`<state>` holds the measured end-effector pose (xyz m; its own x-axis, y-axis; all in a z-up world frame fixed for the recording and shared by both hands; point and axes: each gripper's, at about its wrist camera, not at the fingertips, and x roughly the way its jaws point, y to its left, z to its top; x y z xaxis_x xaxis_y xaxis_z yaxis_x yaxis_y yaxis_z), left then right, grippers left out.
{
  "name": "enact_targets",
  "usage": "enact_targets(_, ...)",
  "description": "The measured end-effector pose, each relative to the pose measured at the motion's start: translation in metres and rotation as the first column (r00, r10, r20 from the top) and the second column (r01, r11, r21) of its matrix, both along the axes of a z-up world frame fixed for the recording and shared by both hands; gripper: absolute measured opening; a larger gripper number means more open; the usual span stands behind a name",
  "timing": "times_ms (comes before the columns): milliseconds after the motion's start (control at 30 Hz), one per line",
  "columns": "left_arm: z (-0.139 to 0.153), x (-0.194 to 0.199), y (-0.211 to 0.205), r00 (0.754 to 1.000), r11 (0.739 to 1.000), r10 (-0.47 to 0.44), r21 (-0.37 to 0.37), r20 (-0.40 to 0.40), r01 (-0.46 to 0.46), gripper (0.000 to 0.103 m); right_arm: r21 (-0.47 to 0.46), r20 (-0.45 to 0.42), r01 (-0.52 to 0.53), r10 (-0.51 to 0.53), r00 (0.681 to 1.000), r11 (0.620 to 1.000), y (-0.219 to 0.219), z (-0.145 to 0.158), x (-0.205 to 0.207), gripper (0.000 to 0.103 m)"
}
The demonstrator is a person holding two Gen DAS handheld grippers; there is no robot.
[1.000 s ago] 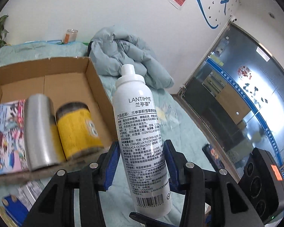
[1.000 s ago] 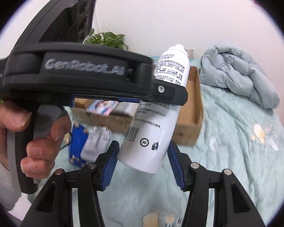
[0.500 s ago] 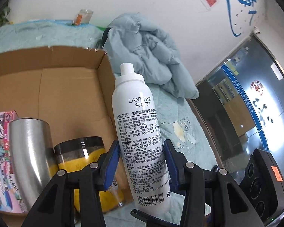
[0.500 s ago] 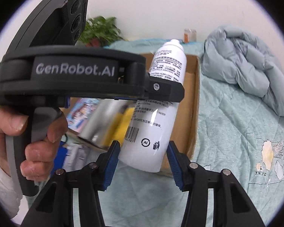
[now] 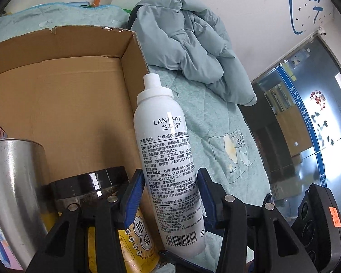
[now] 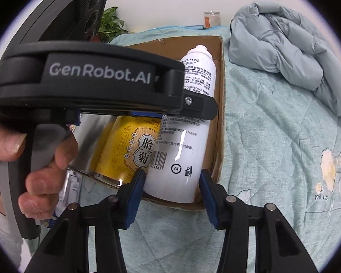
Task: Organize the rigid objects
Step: 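Carry the spray bottle into the box beside the jar and release it, then move the left tool toward the white handheld fan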
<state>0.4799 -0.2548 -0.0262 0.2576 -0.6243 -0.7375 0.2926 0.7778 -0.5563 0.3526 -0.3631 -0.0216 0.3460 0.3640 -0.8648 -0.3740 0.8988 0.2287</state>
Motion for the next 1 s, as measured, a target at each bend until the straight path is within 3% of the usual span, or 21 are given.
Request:
enact_targets(100, 0.009, -0.006, 0.002, 1.000, 0.999, 0.008, 0.046, 0.024, -0.010, 0.049, -0.033, 0.016, 0.006, -0.005, 1.000, 0.999, 0.004, 0.002, -0.003, 0.048)
enact_targets(200, 0.026, -0.019, 0.017, 0.996, 0.999, 0.039, 0.020, 0.079, -0.040, 0.062, -0.078, 0.065, 0.011, -0.006, 0.998, 0.997, 0.006, 0.008, -0.014, 0.051)
enact_targets(333, 0.045, -0.055, 0.043, 0.983, 0.998, 0.050, 0.039, 0.179, -0.058, 0.063, -0.071, 0.108, 0.064, -0.056, 0.993, 0.995, -0.001, 0.020, -0.035, 0.058)
enact_targets(367, 0.048, -0.068, 0.052, 0.974, 0.995, 0.064, 0.061, 0.217, -0.079, 0.067, -0.077, 0.123, 0.082, -0.072, 0.990, 0.994, -0.003, 0.021, -0.043, 0.060)
enact_targets(400, 0.051, -0.082, 0.062, 0.963, 0.991, 0.079, 0.081, 0.259, -0.104, 0.072, -0.092, 0.143, 0.099, -0.085, 0.986, 0.991, -0.004, 0.022, -0.051, 0.071)
enact_targets(467, 0.059, -0.114, 0.082, 0.924, 0.978, 0.121, 0.116, 0.364, -0.173, 0.093, -0.128, 0.198, 0.125, -0.098, 0.975, 0.984, -0.002, 0.020, -0.076, 0.085)
enact_targets(533, 0.063, -0.151, 0.101, 0.868, 0.952, 0.156, 0.161, 0.472, -0.259, 0.103, -0.152, 0.213, 0.121, -0.087, 0.973, 0.981, 0.001, 0.016, -0.094, 0.085)
enact_targets(567, 0.065, -0.170, 0.110, 0.839, 0.940, 0.160, 0.180, 0.520, -0.291, 0.103, -0.163, 0.224, 0.125, -0.087, 0.971, 0.979, 0.006, 0.014, -0.108, 0.085)
enact_targets(667, 0.069, -0.217, 0.128, 0.788, 0.907, 0.166, 0.222, 0.592, -0.357, 0.103, -0.161, 0.255, 0.141, -0.097, 0.962, 0.977, 0.015, 0.018, -0.134, 0.085)
enact_targets(900, 0.094, -0.301, 0.173, 0.731, 0.855, 0.186, 0.259, 0.656, -0.449, 0.103, -0.133, 0.273, 0.146, -0.106, 0.956, 0.980, 0.028, 0.030, -0.168, 0.085)
enact_targets(1000, 0.111, -0.331, 0.191, 0.728, 0.835, 0.194, 0.278, 0.657, -0.474, 0.103, -0.136, 0.285, 0.131, -0.088, 0.954, 0.982, 0.036, 0.040, -0.188, 0.085)
